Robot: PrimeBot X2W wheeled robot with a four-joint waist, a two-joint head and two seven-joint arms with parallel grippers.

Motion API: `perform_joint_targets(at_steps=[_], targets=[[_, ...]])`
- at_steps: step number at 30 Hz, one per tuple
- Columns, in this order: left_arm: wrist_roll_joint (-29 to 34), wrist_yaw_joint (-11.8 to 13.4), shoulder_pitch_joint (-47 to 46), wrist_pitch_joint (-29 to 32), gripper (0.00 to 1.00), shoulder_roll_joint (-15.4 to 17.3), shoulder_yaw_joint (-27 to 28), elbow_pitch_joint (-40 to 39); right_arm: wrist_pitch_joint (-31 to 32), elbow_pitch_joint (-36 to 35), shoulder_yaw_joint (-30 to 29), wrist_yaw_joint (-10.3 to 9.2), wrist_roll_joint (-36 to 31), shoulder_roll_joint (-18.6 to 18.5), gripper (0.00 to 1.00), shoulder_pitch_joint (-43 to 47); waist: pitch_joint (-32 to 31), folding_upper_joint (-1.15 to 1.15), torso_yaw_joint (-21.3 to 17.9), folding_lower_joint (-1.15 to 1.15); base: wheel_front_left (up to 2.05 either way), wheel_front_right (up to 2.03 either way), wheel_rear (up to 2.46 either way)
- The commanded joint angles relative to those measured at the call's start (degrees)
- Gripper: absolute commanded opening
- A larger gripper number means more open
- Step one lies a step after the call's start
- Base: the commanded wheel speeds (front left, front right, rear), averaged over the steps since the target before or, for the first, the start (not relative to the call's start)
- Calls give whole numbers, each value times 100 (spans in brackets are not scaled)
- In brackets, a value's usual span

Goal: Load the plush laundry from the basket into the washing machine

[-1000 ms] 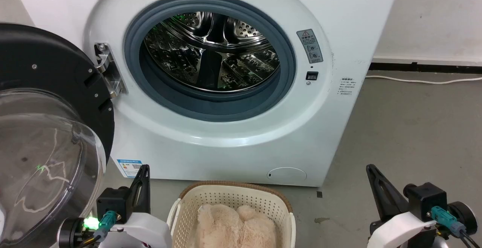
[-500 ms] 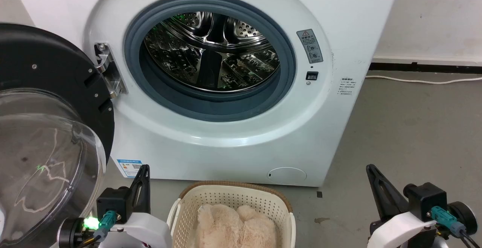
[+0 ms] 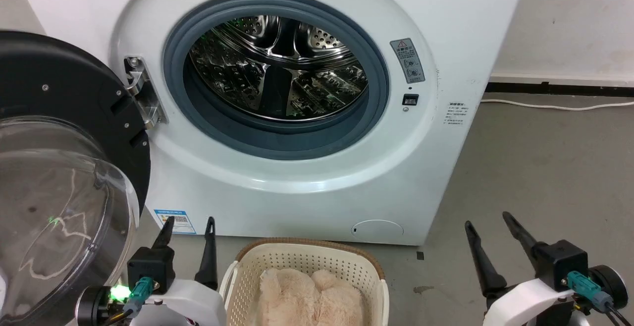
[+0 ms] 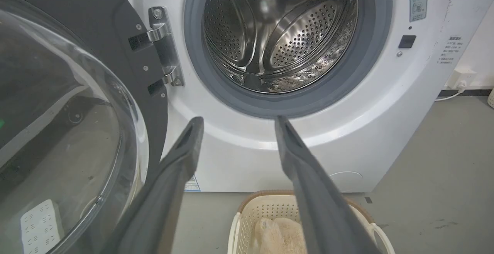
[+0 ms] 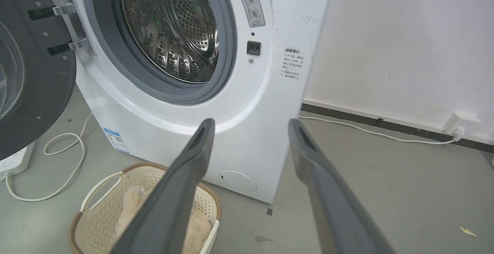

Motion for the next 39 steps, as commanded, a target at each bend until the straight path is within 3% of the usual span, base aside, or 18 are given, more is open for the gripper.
perform_joint_targets(at_steps=[1,21,39], targets=[[-5,0,0,-21,100,0,-8,-6,-20,1,4,0,36,0,100,4,2,0,0,0,0,0,0],[-47,-113,-105,-260,100,44,-253,329,-260,-35,-45,1,351,-1,100,-32,341,0,-147,0,0,0,0],[-266,-232,-666,-476,100,268,-656,1681,-476,-85,-21,1,718,-2,100,-217,1025,0,-531,0,0,0,0]])
